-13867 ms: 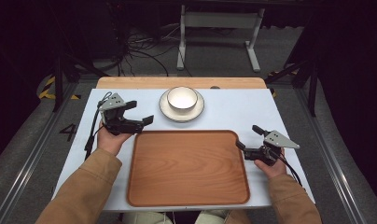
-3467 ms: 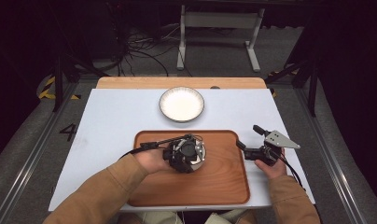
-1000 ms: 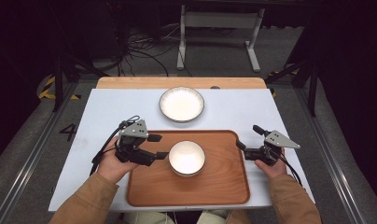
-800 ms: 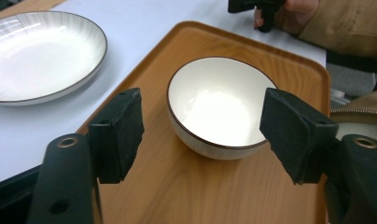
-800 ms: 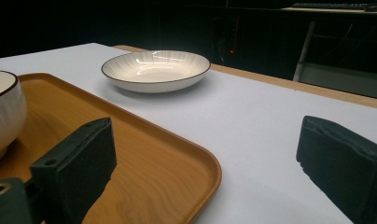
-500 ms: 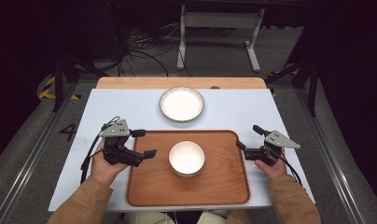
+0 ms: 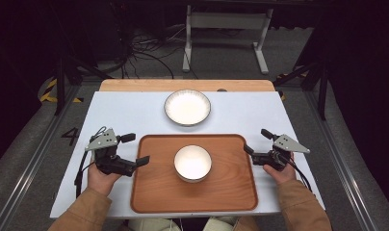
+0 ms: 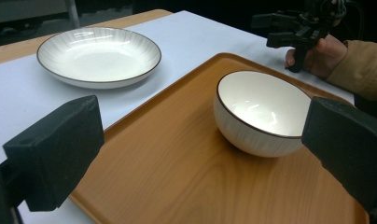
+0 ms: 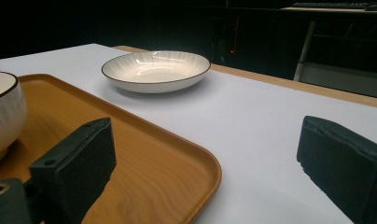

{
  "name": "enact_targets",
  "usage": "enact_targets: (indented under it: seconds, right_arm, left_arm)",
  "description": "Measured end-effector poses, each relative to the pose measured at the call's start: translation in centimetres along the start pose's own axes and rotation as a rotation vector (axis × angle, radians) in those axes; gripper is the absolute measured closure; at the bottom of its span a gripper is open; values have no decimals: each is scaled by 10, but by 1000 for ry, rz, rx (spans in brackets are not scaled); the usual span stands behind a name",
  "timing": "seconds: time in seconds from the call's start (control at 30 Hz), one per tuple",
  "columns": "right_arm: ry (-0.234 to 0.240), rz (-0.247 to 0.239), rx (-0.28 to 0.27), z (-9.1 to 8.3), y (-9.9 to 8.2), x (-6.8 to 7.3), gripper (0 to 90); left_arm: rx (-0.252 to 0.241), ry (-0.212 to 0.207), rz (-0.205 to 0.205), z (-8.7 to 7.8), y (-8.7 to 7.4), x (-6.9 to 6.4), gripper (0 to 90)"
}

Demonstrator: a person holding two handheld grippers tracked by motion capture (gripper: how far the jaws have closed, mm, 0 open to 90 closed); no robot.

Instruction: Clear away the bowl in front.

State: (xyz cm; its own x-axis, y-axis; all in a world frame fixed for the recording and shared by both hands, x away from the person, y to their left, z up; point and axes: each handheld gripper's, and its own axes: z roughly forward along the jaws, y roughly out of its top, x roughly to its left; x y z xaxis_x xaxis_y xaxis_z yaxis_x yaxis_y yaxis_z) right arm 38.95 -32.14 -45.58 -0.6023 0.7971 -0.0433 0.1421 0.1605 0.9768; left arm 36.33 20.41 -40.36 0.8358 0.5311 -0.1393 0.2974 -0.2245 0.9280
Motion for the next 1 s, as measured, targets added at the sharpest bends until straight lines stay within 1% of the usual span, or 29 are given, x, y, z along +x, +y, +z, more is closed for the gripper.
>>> enact_targets:
  seconds: [0.07, 0.1, 0.13, 0.17, 0.2, 0.23, 0.3, 0.37, 0.4, 0.43, 0.47, 0.5, 0.53, 0.57, 0.63, 0.7, 0.77, 0.8, 0.83, 0.87, 0.9, 0.93, 1.0]
  right_arm:
    - [0, 1, 0, 0, 0, 0, 48]
    - [0, 1, 0, 0, 0, 0, 48]
    - [-1, 1, 0, 0, 0, 0, 48]
    - [-2, 1, 0, 0, 0, 0, 48]
    - [-2, 2, -1, 0, 0, 0, 48]
    - [-2, 2, -1, 0, 0, 0, 48]
    - [-2, 3, -1, 0, 0, 0, 48]
    - [-2, 2, -1, 0, 0, 0, 48]
    - [-2, 2, -1, 0, 0, 0, 48]
    - [-2, 2, -1, 0, 0, 0, 48]
    - [-2, 2, -1, 0, 0, 0, 48]
    - [-2, 2, -1, 0, 0, 0, 48]
    - [-2, 2, -1, 0, 0, 0, 48]
    - [-2, 1, -2, 0, 0, 0, 48]
    - [-2, 2, -2, 0, 0, 0, 48]
    - [-2, 2, -2, 0, 0, 0, 48]
    - [-2, 1, -2, 0, 0, 0, 48]
    - [-2, 1, -2, 0, 0, 0, 48]
    - [-2, 1, -2, 0, 0, 0, 48]
    - [-2, 1, -2, 0, 0, 0, 48]
    - [-2, 1, -2, 0, 0, 0, 48]
    - [-2, 1, -2, 0, 0, 0, 48]
    - [-2, 0, -2, 0, 0, 0, 48]
  left_arm:
    - [-6, -6, 5, 0, -2, 1, 0]
    - [-8, -13, -6, -1, -4, 2, 0]
    - [-11, -14, -2, -2, -5, 3, 0]
    - [-16, -25, -14, -2, -10, 5, 0]
    - [-9, -28, -18, -2, -11, 6, 0]
    - [-19, -34, -35, -1, -13, 7, 0]
    - [-34, -42, -43, -2, -18, 9, 0]
    - [-54, -60, -62, -3, -23, 11, 0]
    - [-54, -60, -62, -3, -23, 11, 0]
    - [-53, -53, -66, -3, -25, 12, 0]
    - [-61, -46, -74, -4, -27, 12, 0]
    - [-72, -43, -74, -4, -28, 13, 0]
    - [-92, -29, -64, -4, -30, 13, 0]
    - [-102, -27, -52, -4, -32, 13, 0]
    - [-123, -26, -52, -3, -36, 13, 0]
    - [-130, -26, -51, -2, -39, 14, 0]
    - [-141, -7, -46, -2, -44, 15, 0]
    - [-149, -4, -53, -1, -46, 15, 0]
    - [-146, -3, -62, -2, -47, 16, 0]
    - [-153, -1, -80, -2, -50, 17, 0]
    - [-156, -1, -88, -2, -52, 18, 0]
    - [-174, -3, -111, -2, -55, 20, 0]
    - [-189, 25, -122, -3, -59, 23, 0]
